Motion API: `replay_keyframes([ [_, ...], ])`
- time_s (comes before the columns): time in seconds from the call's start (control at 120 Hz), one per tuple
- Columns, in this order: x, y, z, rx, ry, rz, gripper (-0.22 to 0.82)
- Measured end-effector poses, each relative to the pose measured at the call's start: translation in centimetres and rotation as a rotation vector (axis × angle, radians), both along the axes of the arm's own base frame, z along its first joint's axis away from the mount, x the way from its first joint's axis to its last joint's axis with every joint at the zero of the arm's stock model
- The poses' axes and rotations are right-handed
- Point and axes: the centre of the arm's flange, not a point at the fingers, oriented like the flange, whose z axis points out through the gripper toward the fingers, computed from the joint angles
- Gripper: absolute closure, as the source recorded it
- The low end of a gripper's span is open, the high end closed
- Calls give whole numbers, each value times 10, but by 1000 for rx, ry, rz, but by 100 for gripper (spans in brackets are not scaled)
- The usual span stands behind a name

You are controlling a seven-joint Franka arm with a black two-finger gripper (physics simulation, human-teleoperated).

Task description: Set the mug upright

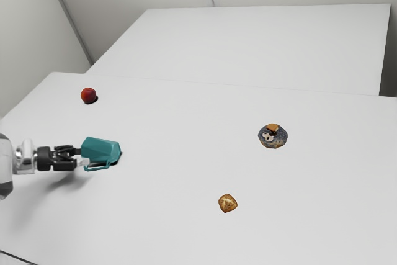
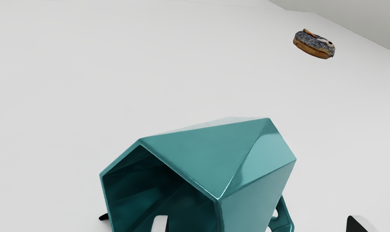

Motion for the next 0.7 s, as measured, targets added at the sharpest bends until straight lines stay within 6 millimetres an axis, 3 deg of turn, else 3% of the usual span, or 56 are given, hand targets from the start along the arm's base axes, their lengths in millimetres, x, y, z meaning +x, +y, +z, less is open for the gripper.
replay_keyframes([
  [0.3, 2, -25, -13, 13, -67, -48, 7],
  [0.567, 6, -26, -5, 45, -133, -57, 52],
  [0.7, 8, -25, 0, 59, -158, -63, 66],
])
